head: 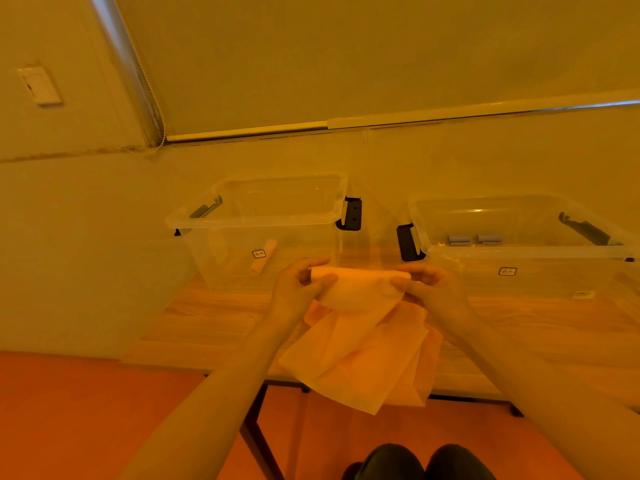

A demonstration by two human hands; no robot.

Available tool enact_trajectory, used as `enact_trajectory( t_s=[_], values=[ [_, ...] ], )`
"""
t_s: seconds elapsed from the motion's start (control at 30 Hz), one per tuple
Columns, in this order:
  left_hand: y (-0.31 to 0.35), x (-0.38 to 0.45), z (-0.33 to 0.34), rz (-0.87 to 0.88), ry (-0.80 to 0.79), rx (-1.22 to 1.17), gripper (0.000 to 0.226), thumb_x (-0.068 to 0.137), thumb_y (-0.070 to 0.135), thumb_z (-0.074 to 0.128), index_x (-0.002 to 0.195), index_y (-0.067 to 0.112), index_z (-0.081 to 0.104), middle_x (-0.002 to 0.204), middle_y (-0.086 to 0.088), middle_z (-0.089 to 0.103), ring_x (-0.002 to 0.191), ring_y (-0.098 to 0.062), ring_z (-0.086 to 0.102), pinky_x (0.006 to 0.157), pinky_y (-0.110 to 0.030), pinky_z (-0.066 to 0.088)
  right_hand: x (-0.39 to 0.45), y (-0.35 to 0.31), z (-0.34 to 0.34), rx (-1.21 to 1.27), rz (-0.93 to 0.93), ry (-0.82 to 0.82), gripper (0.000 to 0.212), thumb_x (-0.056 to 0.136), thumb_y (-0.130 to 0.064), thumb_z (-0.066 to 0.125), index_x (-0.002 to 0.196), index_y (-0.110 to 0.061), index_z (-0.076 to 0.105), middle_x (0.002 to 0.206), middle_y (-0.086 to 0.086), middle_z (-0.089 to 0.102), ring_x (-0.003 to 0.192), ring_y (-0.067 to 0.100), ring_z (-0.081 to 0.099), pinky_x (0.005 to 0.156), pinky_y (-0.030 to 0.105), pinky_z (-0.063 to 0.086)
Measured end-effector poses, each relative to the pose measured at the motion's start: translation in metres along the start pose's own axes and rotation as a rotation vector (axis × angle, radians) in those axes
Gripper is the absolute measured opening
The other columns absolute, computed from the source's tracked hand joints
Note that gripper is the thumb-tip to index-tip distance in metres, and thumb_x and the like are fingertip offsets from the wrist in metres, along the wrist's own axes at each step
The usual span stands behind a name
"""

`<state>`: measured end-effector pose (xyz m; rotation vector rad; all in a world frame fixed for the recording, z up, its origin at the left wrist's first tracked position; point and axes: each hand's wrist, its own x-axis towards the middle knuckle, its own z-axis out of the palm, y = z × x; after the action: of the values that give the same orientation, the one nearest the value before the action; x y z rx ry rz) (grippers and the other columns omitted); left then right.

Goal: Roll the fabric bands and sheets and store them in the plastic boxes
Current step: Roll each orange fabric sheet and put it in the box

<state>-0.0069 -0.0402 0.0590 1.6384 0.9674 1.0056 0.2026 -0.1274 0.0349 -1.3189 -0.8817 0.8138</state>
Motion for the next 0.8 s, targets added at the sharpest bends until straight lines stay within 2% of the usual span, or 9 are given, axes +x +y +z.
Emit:
enact_trajectory(
  t_s=[0.07, 0.2, 0.27, 0.4, 0.47, 0.57, 0.63, 0.7, 0.8],
  values=[
    [0.001, 0.000, -0.001, 0.000, -0.021, 0.036, 0.037, 0.083, 0.005, 0.067, 0.117, 0.020, 0.061, 0.106, 0.014, 0.058, 0.099, -0.004, 0.056, 0.072, -0.019, 0.052, 0.001, 0.001, -0.001, 0.011, 0.008, 0.017, 0.019, 0.083, -0.010, 0.069, 0.101, -0.018, 0.068, 0.109, 0.007, 0.067, 0.097, 0.023, 0.067, 0.072, 0.029, 0.057],
    [0.001, 0.000, -0.001, -0.005, -0.009, 0.058, 0.023, 0.086, 0.008, 0.065, 0.105, 0.021, 0.062, 0.099, 0.012, 0.062, 0.091, -0.002, 0.058, 0.063, -0.015, 0.051, 0.000, 0.002, -0.001, 0.002, 0.004, 0.019, 0.022, 0.084, -0.013, 0.069, 0.105, -0.016, 0.067, 0.105, 0.006, 0.069, 0.094, 0.021, 0.068, 0.074, 0.031, 0.058],
    [0.000, 0.001, -0.001, 0.012, 0.003, 0.067, 0.019, 0.086, 0.009, 0.065, 0.101, 0.019, 0.062, 0.098, 0.010, 0.063, 0.091, -0.002, 0.058, 0.067, -0.016, 0.050, -0.001, 0.001, 0.001, 0.012, 0.007, 0.021, 0.022, 0.083, -0.014, 0.069, 0.105, -0.018, 0.067, 0.105, 0.005, 0.069, 0.094, 0.021, 0.068, 0.074, 0.031, 0.058],
    [0.003, 0.002, 0.000, 0.022, 0.013, 0.091, 0.015, 0.086, 0.011, 0.066, 0.099, 0.018, 0.062, 0.093, 0.011, 0.062, 0.087, -0.001, 0.057, 0.066, -0.015, 0.047, -0.001, -0.004, 0.001, 0.016, 0.000, 0.035, 0.023, 0.082, -0.011, 0.071, 0.102, -0.021, 0.067, 0.108, 0.004, 0.067, 0.096, 0.021, 0.066, 0.072, 0.030, 0.057],
    [0.008, 0.004, -0.001, 0.014, 0.020, 0.084, 0.018, 0.087, 0.012, 0.066, 0.103, 0.016, 0.062, 0.091, 0.014, 0.059, 0.085, -0.001, 0.055, 0.064, -0.015, 0.048, -0.002, -0.010, 0.000, 0.008, -0.022, 0.032, 0.023, 0.082, -0.009, 0.070, 0.101, -0.021, 0.067, 0.106, 0.004, 0.067, 0.095, 0.020, 0.067, 0.070, 0.028, 0.057],
    [0.021, 0.009, -0.003, 0.049, 0.028, 0.101, 0.025, 0.088, 0.013, 0.064, 0.112, 0.020, 0.059, 0.094, 0.017, 0.055, 0.086, -0.001, 0.055, 0.066, -0.019, 0.053, 0.000, -0.023, 0.000, -0.024, -0.056, 0.035, 0.023, 0.083, -0.008, 0.070, 0.098, -0.024, 0.066, 0.104, 0.001, 0.067, 0.096, 0.021, 0.065, 0.071, 0.029, 0.057],
    [0.033, 0.014, -0.005, 0.092, 0.031, 0.118, 0.027, 0.090, 0.018, 0.062, 0.113, 0.031, 0.055, 0.100, 0.014, 0.057, 0.090, -0.004, 0.058, 0.069, -0.023, 0.055, 0.003, -0.036, 0.002, -0.057, -0.079, 0.052, 0.025, 0.082, -0.009, 0.071, 0.099, -0.027, 0.066, 0.105, -0.003, 0.065, 0.099, 0.022, 0.064, 0.078, 0.038, 0.058],
    [0.048, 0.018, -0.005, 0.141, 0.026, 0.123, 0.027, 0.092, 0.021, 0.059, 0.116, 0.032, 0.054, 0.105, 0.013, 0.056, 0.092, -0.005, 0.058, 0.068, -0.023, 0.055, 0.007, -0.050, 0.004, -0.037, -0.103, 0.065, 0.028, 0.082, -0.009, 0.071, 0.101, -0.028, 0.065, 0.110, -0.001, 0.064, 0.101, 0.024, 0.063, 0.083, 0.044, 0.057],
    [0.074, 0.026, -0.007, 0.223, 0.043, 0.142, 0.023, 0.094, 0.021, 0.056, 0.117, 0.025, 0.055, 0.110, 0.010, 0.056, 0.094, -0.006, 0.056, 0.066, -0.020, 0.053, 0.012, -0.074, 0.005, -0.013, -0.158, 0.062, 0.029, 0.082, -0.009, 0.070, 0.105, -0.026, 0.065, 0.113, 0.001, 0.066, 0.101, 0.021, 0.064, 0.079, 0.037, 0.057]
  ],
)
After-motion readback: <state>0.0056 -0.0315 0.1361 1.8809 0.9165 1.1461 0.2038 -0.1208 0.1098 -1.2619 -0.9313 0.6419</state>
